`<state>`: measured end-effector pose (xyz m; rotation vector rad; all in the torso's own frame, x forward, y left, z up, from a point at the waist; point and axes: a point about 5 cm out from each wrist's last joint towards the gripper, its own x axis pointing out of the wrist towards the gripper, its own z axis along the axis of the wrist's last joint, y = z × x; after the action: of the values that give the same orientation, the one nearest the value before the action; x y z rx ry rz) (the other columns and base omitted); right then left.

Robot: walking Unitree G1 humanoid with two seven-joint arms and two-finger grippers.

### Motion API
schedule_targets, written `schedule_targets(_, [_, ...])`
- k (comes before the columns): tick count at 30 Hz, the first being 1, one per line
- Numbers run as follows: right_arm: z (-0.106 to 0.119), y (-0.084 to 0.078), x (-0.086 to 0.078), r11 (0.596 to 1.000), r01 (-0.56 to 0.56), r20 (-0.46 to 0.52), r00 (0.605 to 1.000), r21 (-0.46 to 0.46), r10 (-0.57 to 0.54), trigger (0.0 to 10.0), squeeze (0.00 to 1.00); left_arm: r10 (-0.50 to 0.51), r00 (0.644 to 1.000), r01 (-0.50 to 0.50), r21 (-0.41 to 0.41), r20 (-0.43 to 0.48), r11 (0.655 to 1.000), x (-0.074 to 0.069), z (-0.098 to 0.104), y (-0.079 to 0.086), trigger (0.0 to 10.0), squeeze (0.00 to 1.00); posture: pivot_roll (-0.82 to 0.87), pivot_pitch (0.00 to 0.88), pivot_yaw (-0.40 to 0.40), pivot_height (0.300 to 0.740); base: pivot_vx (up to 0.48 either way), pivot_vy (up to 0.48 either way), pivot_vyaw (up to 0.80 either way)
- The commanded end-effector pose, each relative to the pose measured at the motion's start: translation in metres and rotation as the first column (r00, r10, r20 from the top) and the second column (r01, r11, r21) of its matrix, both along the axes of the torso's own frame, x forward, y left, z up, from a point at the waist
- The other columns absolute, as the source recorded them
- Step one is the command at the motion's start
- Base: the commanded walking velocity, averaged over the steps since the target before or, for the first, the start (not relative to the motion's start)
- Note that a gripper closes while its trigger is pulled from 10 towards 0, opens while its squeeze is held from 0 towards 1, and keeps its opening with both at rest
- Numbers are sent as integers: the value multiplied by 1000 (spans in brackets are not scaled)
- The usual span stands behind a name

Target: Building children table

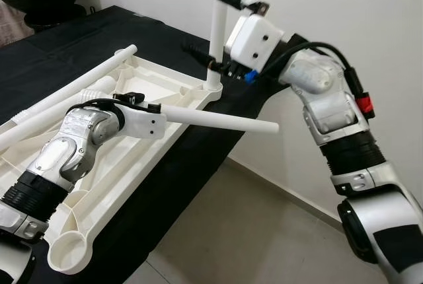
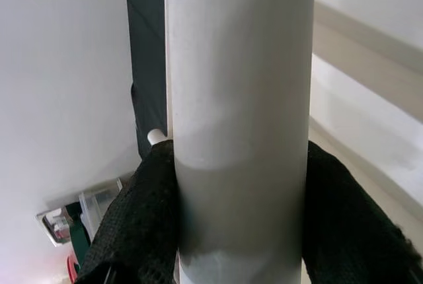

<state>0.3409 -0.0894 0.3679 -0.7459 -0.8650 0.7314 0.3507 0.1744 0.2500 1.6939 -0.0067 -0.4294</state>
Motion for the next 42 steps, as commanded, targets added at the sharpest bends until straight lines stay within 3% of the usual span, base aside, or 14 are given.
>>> schedule_targets(1, [11, -2, -4, 996, -43, -11, 999, 83, 44, 10000, 0, 16, 1000, -16, -33, 11, 999, -1, 5, 2, 10000, 0, 31, 118, -68, 740, 0, 0, 0])
schedule_targets(8, [32, -8, -18, 860, -290, -205, 893, 419, 401, 10000, 0, 120, 987, -105, -140, 107, 985, 5, 31, 18, 10000, 0, 30, 124, -67, 740, 0, 0, 0])
schedule_targets(13, [54, -46, -2, 771, -115, -143, 956, 627, 258, 10000, 0, 211, 957, -169, -209, 200, 963, 7, 55, 36, 10000, 0, 35, 125, -68, 740, 0, 0, 0])
schedule_targets(15, [73, -89, 7, 635, 30, -114, 989, 772, 92, 10000, 0, 271, 931, -205, -264, 243, 943, 6, 67, 48, 10000, 0, 33, 126, -69, 740, 0, 0, 0])
schedule_targets(19, [78, -117, 12, 528, 114, -147, 989, 842, 20, 10000, 0, 322, 912, -223, -352, 253, 909, 4, 72, 55, 10000, 0, 32, 128, -69, 740, 0, 0, 0])
schedule_targets(24, [35, -103, 22, 605, 108, -340, 896, 789, 284, 10000, 0, 347, 917, -143, -654, 194, 743, 0, 82, 50, 10000, 0, 29, 126, -71, 740, 0, 0, 0])
schedule_targets(28, [17, -90, 22, 648, 88, -396, 851, 756, 345, 10000, 0, 307, 935, -89, -718, 179, 690, -1, 83, 43, 10000, 0, 31, 122, -72, 740, 0, 0, 0])
schedule_targets(29, [-1, -74, 20, 688, 58, -456, 788, 723, 413, 10000, 0, 246, 957, -20, -816, 151, 578, -3, 85, 34, 10000, 0, 29, 114, -72, 740, 0, 0, 0])
schedule_targets(30, [-1, -74, 20, 688, 58, -456, 788, 723, 413, 10000, 0, 246, 957, -20, -816, 151, 578, -3, 85, 34, 10000, 0, 29, 114, -72, 740, 0, 0, 0])
schedule_targets(32, [-25, -51, 12, 721, -57, -503, 678, 690, 536, 10000, 0, 125, 987, 39, -910, 98, 412, -7, 82, 19, 10000, 0, 29, 107, -73, 740, 0, 0, 0])
schedule_targets(34, [-25, -51, 12, 721, -57, -503, 678, 690, 536, 10000, 0, 125, 987, 39, -910, 98, 412, -7, 82, 19, 10000, 0, 29, 107, -73, 740, 0, 0, 0])
schedule_targets(37, [-37, -35, 4, 726, -145, -528, 593, 673, 608, 10000, 0, 14, 999, 44, -951, 50, 307, -12, 74, 5, 10000, 0, 32, 103, -73, 740, 0, 0, 0])
schedule_targets(39, [-44, -20, -4, 721, -240, -558, 493, 650, 667, 10000, 0, -171, 985, 5, -989, -21, 150, -19, 59, -14, 10000, 0, 38, 98, -79, 740, 0, 0, 0])
schedule_targets(42, [-46, -15, -9, 717, -292, -569, 453, 633, 687, 10000, 0, -275, 959, -38, -994, -64, 99, -24, 49, -23, 10000, 0, 39, 97, -81, 740, 0, 0, 0])
